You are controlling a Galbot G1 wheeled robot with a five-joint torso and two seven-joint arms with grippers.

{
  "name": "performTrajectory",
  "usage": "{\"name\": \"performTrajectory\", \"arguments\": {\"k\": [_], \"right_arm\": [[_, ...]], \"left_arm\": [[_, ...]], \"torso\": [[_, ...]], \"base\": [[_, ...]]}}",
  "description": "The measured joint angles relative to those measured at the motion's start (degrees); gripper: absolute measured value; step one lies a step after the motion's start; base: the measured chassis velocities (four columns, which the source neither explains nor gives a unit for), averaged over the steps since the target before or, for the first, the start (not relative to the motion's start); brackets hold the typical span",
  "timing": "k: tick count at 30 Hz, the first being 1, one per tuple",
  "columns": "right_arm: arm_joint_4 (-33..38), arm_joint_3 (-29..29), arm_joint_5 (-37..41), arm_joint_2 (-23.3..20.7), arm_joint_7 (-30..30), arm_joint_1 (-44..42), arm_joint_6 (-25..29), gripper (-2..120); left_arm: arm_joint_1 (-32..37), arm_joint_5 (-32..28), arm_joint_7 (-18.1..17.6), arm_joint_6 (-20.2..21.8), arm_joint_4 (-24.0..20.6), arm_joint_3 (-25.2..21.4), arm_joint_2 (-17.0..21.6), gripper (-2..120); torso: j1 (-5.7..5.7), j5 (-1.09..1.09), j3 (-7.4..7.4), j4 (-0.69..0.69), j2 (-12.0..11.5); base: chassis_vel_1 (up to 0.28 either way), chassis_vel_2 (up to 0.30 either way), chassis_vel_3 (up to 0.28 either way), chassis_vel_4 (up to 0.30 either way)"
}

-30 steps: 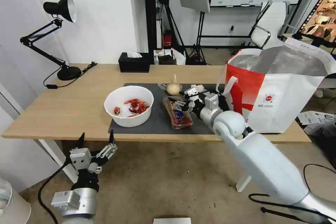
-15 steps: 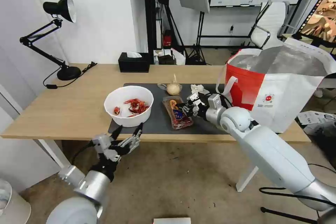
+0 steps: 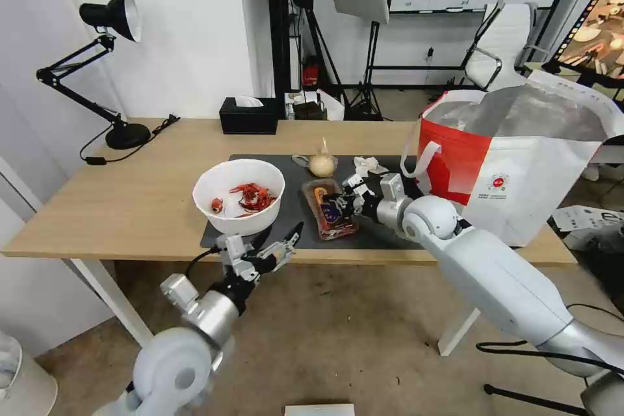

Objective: Pick up the trash from the table and place it into the takeout bag.

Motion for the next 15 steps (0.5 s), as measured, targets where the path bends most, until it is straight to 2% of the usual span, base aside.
{"name": "performTrajectory", "arguments": {"k": [3, 5, 8, 15], "right_arm": [[0.28, -0.29, 0.47, -0.50, 0.12, 0.25, -0.10, 0], [0.35, -0.33, 0.53, -0.63, 0.15, 0.28, -0.12, 0], [0.72, -0.43, 1.01, -1.43, 0.24, 0.37, -0.27, 0], [1.20, -0.83, 1.39, -2.18, 0.27, 0.30, -0.49, 0]], "left_arm": [[-4.94, -2.94, -1.76, 0.68, 2.62, 2.98, 0.22, 100], [-5.89, -3.58, -2.27, 0.83, 3.25, 3.57, 0.16, 100], [-10.21, -7.09, -5.73, 2.36, 6.24, 6.24, -1.32, 100], [-13.90, -9.91, -9.07, 3.17, 9.82, 8.70, -3.28, 100]], "torso": [[0.00, -0.01, 0.00, 0.00, 0.00], [0.00, 0.00, 0.00, 0.00, 0.00], [0.00, 0.00, 0.00, 0.00, 0.00], [0.00, 0.00, 0.00, -0.01, 0.00]], "base": [[0.000, 0.000, 0.000, 0.000], [0.000, 0.000, 0.000, 0.000], [0.000, 0.000, 0.000, 0.000], [0.000, 0.000, 0.000, 0.000]]}}
